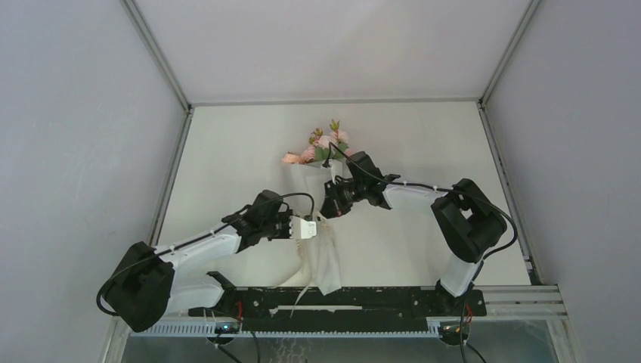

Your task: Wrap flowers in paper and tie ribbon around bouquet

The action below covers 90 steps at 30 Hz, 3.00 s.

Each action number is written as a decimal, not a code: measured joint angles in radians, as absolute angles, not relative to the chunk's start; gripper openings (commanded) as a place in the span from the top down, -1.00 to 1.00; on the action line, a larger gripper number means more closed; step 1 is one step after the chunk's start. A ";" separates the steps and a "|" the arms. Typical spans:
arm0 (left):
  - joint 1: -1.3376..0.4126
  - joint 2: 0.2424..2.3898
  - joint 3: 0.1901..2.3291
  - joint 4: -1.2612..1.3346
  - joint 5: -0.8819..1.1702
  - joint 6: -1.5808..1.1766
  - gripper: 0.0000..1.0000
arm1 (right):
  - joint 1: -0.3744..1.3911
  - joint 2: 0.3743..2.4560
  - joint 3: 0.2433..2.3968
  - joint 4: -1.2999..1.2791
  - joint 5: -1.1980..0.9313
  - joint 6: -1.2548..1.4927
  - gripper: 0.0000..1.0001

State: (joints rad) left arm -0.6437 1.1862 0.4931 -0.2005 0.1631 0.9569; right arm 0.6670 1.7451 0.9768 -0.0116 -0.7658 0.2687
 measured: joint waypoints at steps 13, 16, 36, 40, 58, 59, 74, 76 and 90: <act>-0.603 1.131 0.471 -0.255 0.107 1.016 1.00 | 0.621 1.645 0.930 -0.042 -0.624 0.323 1.00; -0.593 1.114 0.453 -0.267 0.098 1.040 1.00 | 0.597 1.593 0.897 -0.063 -0.580 0.352 1.00; -0.490 1.073 0.388 -0.302 0.122 1.338 1.00 | 0.469 1.496 0.593 -0.086 -0.537 0.459 1.00; -0.455 1.072 0.397 -0.311 0.167 1.363 1.00 | 0.430 1.494 0.576 -0.057 -0.587 0.480 1.00; -0.594 1.018 0.543 -0.505 0.214 1.224 1.00 | 0.599 1.481 0.995 -0.006 -0.547 0.427 1.00; -0.601 1.012 0.542 -0.518 0.212 1.233 1.00 | 0.578 1.505 0.999 0.008 -0.543 0.434 1.00; -0.640 0.960 0.379 -0.612 0.023 1.468 1.00 | 0.398 1.617 0.871 0.059 -0.479 0.494 1.00; -0.623 0.963 0.379 -0.596 0.028 1.467 1.00 | 0.375 1.563 0.795 0.053 -0.483 0.500 1.00; -0.366 0.992 0.391 -0.378 0.172 1.299 1.00 | 0.337 1.481 0.482 0.078 -0.525 0.592 1.00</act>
